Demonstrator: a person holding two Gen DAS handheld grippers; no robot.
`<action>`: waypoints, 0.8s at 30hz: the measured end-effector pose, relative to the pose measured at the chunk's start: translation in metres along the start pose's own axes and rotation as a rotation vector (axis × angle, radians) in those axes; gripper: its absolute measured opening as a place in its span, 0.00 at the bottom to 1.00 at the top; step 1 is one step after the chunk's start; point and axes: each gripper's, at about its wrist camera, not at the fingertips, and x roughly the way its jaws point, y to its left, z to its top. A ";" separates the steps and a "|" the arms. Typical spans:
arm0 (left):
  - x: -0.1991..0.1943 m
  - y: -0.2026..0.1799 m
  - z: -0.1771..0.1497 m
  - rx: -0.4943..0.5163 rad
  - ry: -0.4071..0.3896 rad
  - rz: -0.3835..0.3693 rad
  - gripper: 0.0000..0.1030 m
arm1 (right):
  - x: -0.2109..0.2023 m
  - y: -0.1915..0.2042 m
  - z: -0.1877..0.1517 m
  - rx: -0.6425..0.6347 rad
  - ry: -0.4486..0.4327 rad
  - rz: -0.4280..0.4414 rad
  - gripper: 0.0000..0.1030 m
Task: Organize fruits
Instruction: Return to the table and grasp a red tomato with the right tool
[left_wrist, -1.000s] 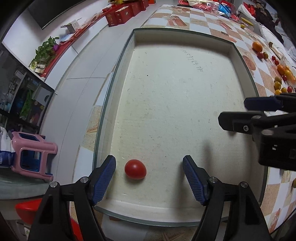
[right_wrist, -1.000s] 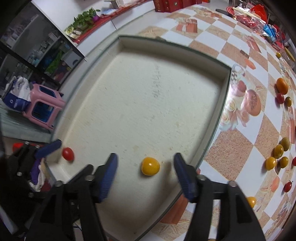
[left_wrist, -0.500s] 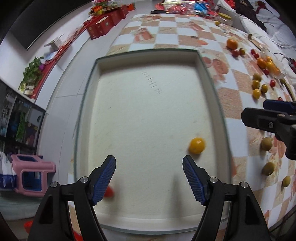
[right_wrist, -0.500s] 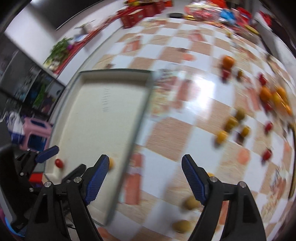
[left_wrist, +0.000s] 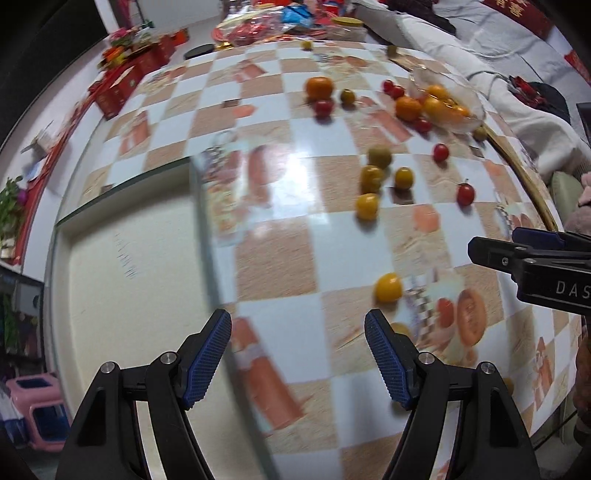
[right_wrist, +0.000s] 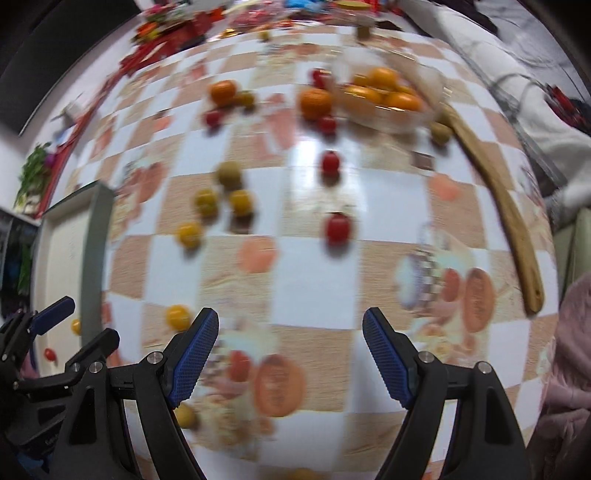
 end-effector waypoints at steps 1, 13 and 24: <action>0.006 -0.008 0.005 0.006 0.007 -0.003 0.74 | 0.001 -0.008 0.002 0.010 0.002 -0.003 0.81; 0.040 -0.038 0.021 -0.038 0.073 0.022 0.74 | 0.022 -0.029 0.026 -0.008 0.000 -0.011 0.81; 0.048 -0.055 0.016 -0.063 0.091 0.052 0.73 | 0.043 -0.012 0.044 -0.084 -0.009 -0.052 0.79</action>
